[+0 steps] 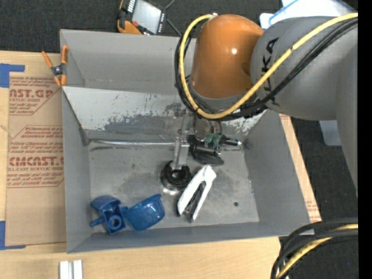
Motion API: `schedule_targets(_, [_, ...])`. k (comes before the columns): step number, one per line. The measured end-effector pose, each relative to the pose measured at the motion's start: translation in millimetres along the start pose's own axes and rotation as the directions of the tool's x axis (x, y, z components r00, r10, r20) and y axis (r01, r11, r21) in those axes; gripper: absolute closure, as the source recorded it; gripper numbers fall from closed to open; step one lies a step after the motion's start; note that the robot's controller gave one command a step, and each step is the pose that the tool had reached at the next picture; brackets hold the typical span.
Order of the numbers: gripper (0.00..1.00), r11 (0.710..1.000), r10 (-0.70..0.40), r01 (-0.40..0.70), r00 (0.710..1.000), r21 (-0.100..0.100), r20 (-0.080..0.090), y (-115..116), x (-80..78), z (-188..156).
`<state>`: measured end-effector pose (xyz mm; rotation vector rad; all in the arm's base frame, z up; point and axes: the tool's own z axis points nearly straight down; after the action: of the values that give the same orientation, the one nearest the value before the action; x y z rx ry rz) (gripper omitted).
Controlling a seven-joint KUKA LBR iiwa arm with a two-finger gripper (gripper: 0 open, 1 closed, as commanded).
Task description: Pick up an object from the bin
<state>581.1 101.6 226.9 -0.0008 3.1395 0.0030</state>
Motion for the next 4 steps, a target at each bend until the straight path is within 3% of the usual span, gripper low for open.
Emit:
schedule_targets(1, [0.0, 1.0, 0.0, 0.0, 1.0, 0.0, 0.0, 0.0, 0.0, 0.1])
schedule_targets(2, [0.0, 0.998, 0.056, -0.056, 0.998, -0.002, -0.001, -6.8, 20.6, 61.3])
schedule_targets(3, [0.0, 1.0, -0.009, 0.009, 1.0, -0.002, 0.011, -5.2, 21.9, 74.0])
schedule_targets(4, [0.0, 0.991, -0.137, 0.137, 0.991, -0.001, 0.001, -27.6, 28.4, 136.2])
